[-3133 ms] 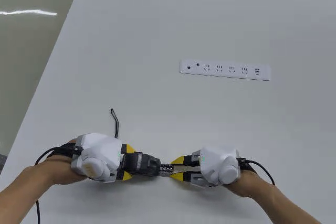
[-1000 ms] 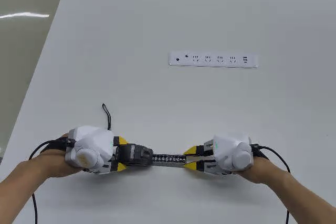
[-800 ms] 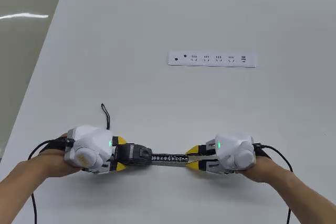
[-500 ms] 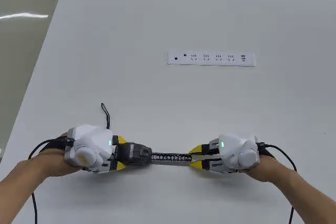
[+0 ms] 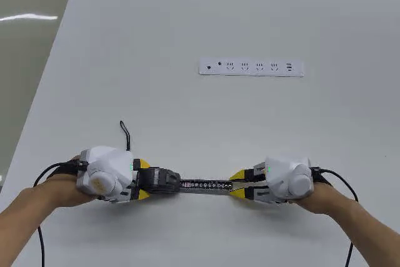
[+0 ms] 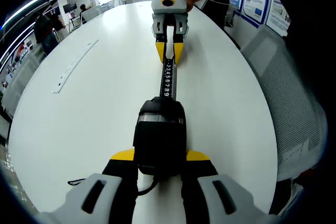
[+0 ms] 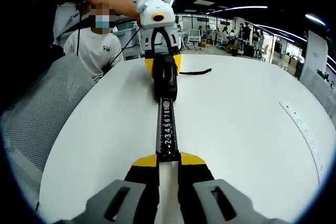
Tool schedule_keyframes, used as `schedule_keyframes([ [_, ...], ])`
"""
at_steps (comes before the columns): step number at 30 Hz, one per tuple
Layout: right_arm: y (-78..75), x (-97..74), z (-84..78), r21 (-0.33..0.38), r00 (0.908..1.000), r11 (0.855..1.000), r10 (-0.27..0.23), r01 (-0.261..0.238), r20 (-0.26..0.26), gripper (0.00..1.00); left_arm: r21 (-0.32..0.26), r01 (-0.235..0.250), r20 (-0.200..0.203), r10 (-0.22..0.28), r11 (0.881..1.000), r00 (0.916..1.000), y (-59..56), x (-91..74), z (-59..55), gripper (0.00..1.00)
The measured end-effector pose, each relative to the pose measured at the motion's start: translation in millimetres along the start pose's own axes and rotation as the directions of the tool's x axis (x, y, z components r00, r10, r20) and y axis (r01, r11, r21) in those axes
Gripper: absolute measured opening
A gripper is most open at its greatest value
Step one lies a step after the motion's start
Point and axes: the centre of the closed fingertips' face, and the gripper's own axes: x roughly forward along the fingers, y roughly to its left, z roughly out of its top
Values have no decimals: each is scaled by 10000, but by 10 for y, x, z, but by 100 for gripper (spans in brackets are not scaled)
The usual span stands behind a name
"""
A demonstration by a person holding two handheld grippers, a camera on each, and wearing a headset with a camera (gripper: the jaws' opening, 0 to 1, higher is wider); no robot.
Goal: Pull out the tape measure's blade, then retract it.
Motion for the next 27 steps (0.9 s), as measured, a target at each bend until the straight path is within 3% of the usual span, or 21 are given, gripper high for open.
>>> schedule_keyframes([
  [27,4,-157,-119,131,9999,9999,-98,99,-98,9,22,-60,-94,60,10000,9999,-1,-6,2,27],
])
